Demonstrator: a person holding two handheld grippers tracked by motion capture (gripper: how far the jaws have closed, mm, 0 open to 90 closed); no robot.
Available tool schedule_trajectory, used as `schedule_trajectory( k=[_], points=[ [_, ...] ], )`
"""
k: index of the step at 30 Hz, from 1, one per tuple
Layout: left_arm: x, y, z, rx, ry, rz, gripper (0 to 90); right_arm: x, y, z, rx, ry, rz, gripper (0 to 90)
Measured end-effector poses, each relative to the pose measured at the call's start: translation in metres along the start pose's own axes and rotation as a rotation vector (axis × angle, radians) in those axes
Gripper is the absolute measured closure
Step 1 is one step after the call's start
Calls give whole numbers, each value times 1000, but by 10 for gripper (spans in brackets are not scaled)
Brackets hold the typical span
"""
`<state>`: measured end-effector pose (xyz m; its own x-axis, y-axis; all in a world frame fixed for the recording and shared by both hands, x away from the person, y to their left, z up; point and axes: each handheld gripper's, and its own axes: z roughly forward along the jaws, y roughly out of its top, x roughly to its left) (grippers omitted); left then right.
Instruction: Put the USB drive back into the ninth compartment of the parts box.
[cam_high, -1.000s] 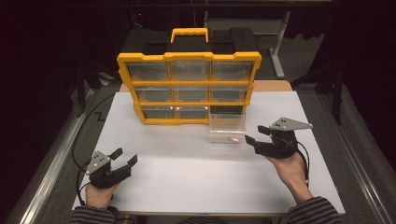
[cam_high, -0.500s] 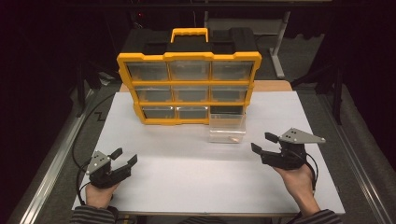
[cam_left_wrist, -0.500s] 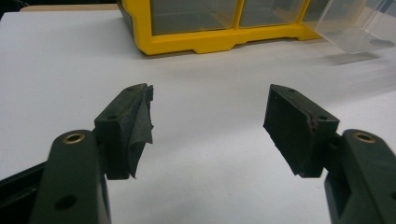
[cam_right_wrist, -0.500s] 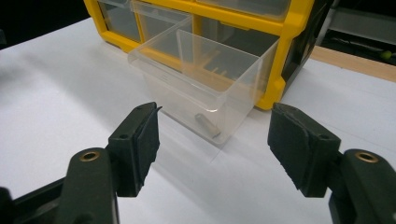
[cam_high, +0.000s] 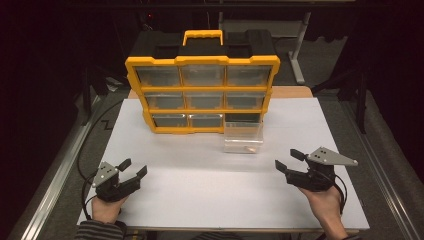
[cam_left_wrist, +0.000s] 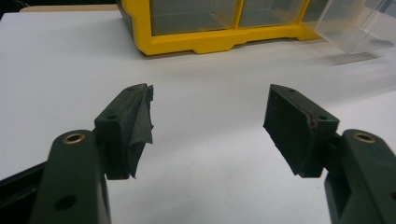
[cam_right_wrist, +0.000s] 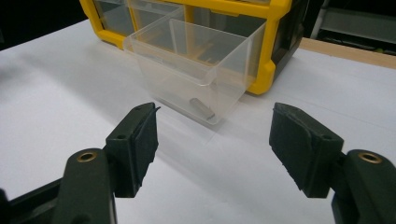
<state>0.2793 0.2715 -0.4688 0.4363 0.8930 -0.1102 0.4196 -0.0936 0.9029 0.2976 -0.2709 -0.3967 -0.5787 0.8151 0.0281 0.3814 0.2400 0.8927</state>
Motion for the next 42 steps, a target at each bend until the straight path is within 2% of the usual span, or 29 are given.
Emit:
schedule_trajectory(
  k=[19,32,42],
  points=[
    [0,0,0,3,3,0,328,-9,-25,-9,-14,-54,29,297],
    [1,0,1,7,5,-6,328,-22,-42,-11,-11,-95,70,293],
    [1,0,0,2,5,-9,328,-28,-51,-13,-19,-112,82,287]
  ],
)
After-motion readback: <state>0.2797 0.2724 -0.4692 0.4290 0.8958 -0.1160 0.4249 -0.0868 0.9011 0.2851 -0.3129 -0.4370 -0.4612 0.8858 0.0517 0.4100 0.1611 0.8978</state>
